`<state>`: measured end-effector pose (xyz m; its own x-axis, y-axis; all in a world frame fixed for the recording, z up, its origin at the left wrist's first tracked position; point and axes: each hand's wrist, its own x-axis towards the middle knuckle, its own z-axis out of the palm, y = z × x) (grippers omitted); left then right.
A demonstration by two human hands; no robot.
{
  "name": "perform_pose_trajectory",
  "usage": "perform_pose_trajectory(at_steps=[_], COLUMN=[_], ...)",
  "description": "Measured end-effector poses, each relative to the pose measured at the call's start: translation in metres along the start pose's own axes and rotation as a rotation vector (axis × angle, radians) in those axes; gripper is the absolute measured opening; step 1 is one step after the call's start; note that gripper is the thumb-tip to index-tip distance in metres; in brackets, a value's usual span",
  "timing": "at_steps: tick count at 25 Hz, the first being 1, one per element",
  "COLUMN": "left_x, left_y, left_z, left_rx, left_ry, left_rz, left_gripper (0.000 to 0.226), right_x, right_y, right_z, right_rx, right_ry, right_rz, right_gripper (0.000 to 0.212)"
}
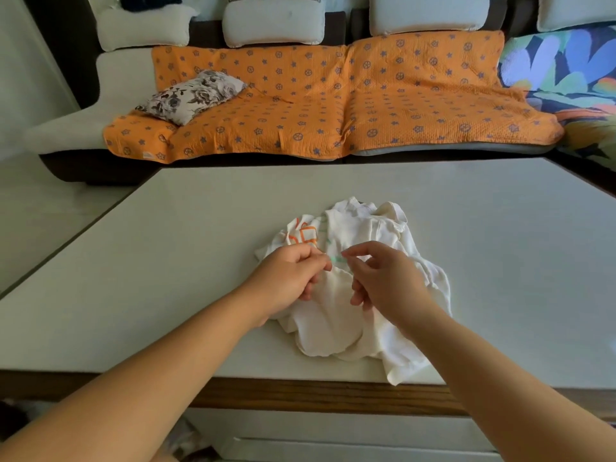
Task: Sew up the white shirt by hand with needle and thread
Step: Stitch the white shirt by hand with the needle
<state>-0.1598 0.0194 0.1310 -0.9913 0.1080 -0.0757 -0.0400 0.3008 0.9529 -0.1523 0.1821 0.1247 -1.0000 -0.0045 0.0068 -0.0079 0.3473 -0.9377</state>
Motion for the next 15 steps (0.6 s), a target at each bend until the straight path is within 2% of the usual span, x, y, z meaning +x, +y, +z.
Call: perform_pose_trajectory(at_steps=[5, 9, 11, 15], left_x=[0.003, 0.018, 0.023, 0.023], left_y=[-0.004, -0.015, -0.019, -0.025], left_z=[-0.014, -0.018, -0.015, -0.002], left_rx=[-0.034, -0.365, -0.444, -0.151], left_ry=[0.12, 0.111, 0.094, 0.037], left_rz=[0.008, -0.22, -0.326, -0.312], left_gripper=[0.02, 0.017, 0.016, 0.02], right_x=[0.013, 0.015, 0.014, 0.007], right_y=[0.011, 0.018, 0.02, 0.022], right_z=[0.024, 0.02, 0.019, 0.021], right_rx=[-0.192, -0.169, -0.098, 0.135], right_ry=[-0.094, -0.177, -0.195, -0.092], right_rz=[-0.143, -0.18, -0.167, -0.14], right_gripper=[0.021, 0.021, 0.016, 0.008])
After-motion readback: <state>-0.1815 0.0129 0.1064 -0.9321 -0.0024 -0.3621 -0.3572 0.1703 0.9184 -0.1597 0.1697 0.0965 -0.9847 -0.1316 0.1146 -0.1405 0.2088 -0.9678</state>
